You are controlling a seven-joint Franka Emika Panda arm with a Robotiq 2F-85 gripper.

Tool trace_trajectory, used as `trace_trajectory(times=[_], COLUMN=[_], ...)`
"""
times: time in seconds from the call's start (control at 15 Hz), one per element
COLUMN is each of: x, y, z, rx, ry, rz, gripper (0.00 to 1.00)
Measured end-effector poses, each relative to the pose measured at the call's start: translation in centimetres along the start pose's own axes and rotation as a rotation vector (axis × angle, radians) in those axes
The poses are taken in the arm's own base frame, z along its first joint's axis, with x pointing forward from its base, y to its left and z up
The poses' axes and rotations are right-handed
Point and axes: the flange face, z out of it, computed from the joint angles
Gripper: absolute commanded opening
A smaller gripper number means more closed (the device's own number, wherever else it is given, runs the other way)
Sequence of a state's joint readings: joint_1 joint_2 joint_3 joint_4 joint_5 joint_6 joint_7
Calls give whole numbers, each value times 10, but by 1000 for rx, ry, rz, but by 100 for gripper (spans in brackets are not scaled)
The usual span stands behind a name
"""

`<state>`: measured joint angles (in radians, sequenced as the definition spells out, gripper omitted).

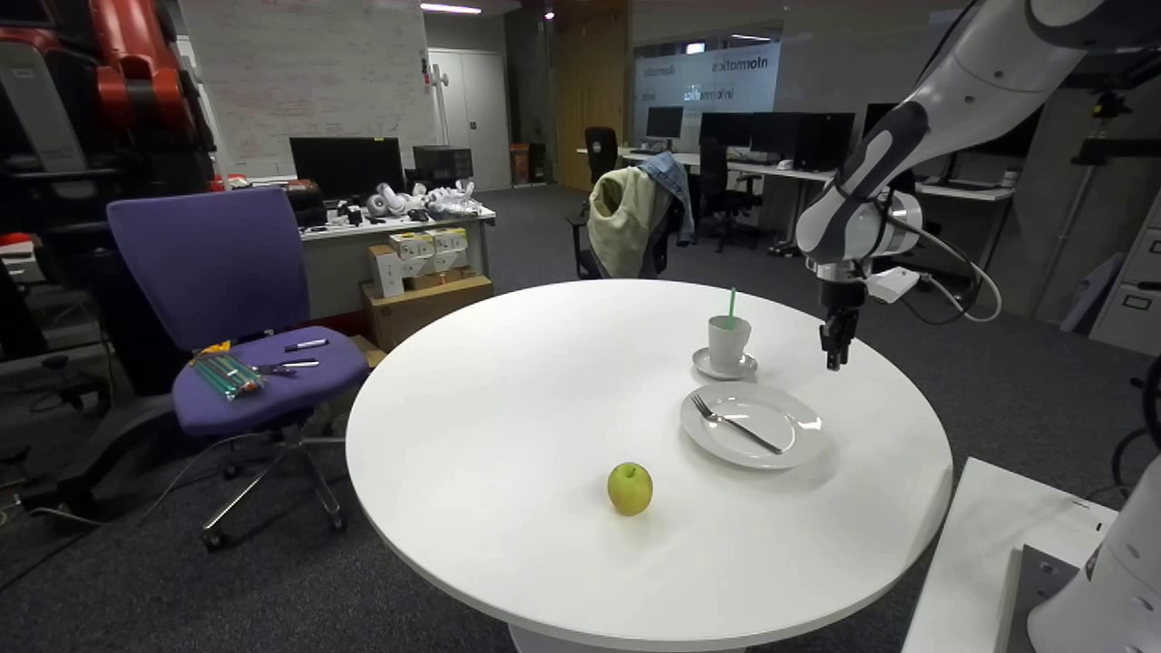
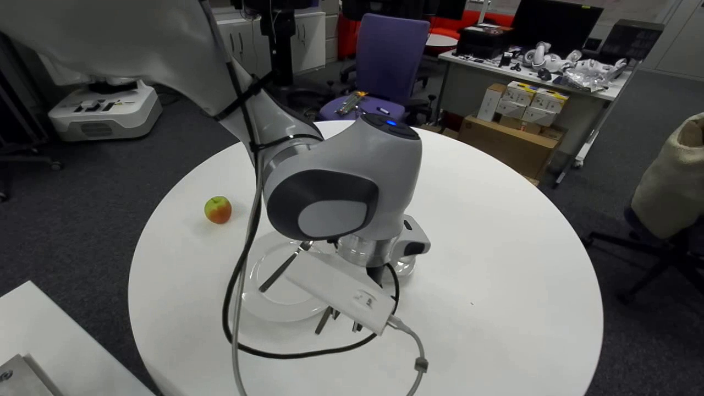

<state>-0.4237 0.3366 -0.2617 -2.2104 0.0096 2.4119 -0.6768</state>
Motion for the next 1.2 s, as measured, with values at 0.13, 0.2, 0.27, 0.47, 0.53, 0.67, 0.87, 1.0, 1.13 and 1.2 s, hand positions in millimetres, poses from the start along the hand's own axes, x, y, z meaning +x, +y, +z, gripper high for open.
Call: trace_trajectory(times=[0.13, 0.2, 0.27, 0.47, 0.53, 0.67, 0.87, 1.0, 1.13, 1.2], x=[8, 12, 15, 25, 26, 27, 27, 27, 27, 27], y=[5, 4, 2, -8, -10, -12, -12, -12, -13, -13], z=[-1, 0, 0, 7, 10, 13, 13, 13, 15, 19], rx=[-9, -13, -18, -20, -16, -12, -11, -11, -11, -10], ry=[3, 8, 17, 30, 28, 24, 23, 23, 18, 12], rz=[-46, -59, -66, -84, -88, -91, -90, -90, -92, -93], gripper=[70, 76, 80, 81, 88, 97, 97, 100, 100, 100])
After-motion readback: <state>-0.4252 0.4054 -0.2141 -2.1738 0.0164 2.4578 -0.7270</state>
